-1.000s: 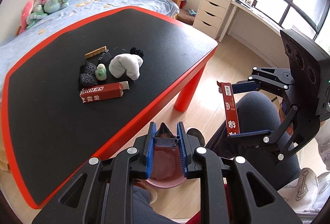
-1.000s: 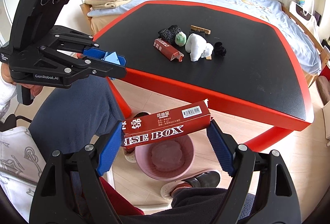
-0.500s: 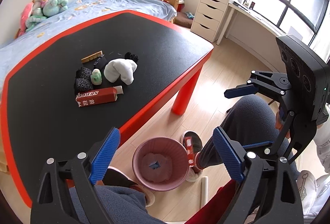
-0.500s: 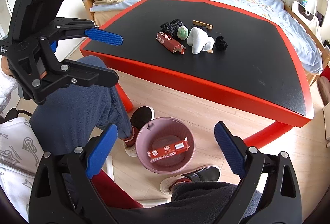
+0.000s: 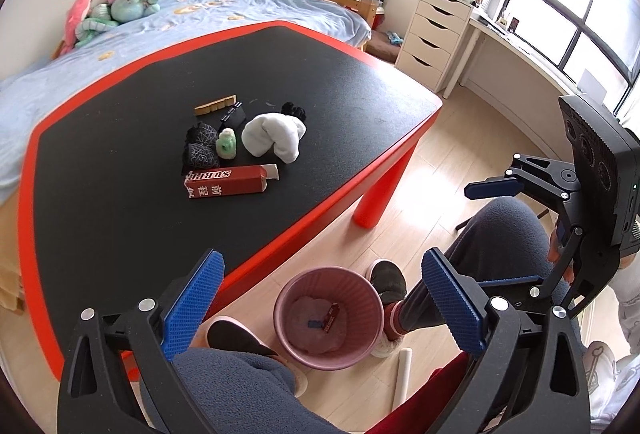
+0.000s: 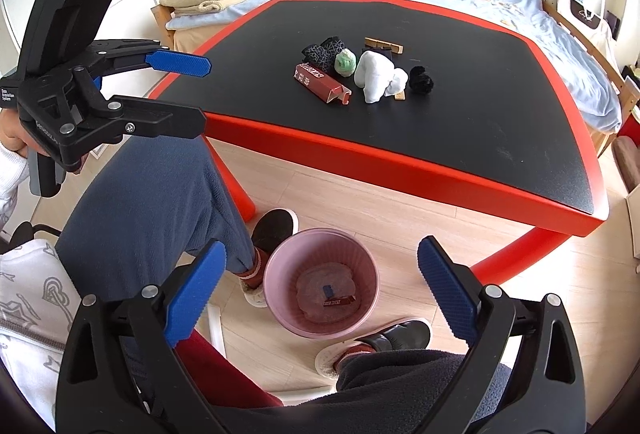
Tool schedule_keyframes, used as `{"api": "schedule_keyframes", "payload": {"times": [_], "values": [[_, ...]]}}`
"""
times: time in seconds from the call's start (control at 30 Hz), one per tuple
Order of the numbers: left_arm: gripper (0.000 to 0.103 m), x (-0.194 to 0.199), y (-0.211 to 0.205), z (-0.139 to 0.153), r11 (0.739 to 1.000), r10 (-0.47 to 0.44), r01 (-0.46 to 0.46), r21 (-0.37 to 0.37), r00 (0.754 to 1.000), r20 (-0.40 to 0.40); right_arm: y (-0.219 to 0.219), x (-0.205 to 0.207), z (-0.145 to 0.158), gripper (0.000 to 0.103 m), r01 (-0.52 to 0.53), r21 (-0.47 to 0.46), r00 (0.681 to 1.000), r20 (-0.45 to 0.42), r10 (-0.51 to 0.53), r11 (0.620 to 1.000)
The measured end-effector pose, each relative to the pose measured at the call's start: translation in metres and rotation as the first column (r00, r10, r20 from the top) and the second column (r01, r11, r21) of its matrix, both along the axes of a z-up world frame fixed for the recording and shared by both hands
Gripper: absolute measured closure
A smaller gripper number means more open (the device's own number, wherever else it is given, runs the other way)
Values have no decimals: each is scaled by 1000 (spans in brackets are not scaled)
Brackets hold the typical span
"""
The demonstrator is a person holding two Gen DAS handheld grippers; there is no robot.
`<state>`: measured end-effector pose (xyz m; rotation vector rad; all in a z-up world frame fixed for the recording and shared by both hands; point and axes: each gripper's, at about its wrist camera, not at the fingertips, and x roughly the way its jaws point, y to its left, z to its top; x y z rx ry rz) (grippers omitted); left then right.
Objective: Collect trash
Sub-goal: 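Move both tools back over the table toward the remaining items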
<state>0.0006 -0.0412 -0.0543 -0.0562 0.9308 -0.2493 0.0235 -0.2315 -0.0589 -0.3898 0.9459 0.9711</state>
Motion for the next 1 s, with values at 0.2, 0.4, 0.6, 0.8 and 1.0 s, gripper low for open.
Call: {"api": "schedule_keyframes", "payload": {"times": [0.2,0.4,0.6,0.8,1.0], "values": [[8,0,11,3,999,37,-37,-2,999,5,-2,4,6,8,21,23,1000,-2,-21,1000],[8,8,23,6,998,66,-66,4,998,6,1,15,13,8,53,41,999,-1,-53,998],[8,20,36,7,995,96,-96,6,995,2,8,30,23,8,76,51,997,6,-76,996],[8,34,42,3,994,110,-110,2,994,-20,19,50,33,7,104,68,994,10,-105,992],[8,53,46,-4,993,121,-122,-2,992,-44,33,76,37,6,140,69,990,4,-141,988]]}}
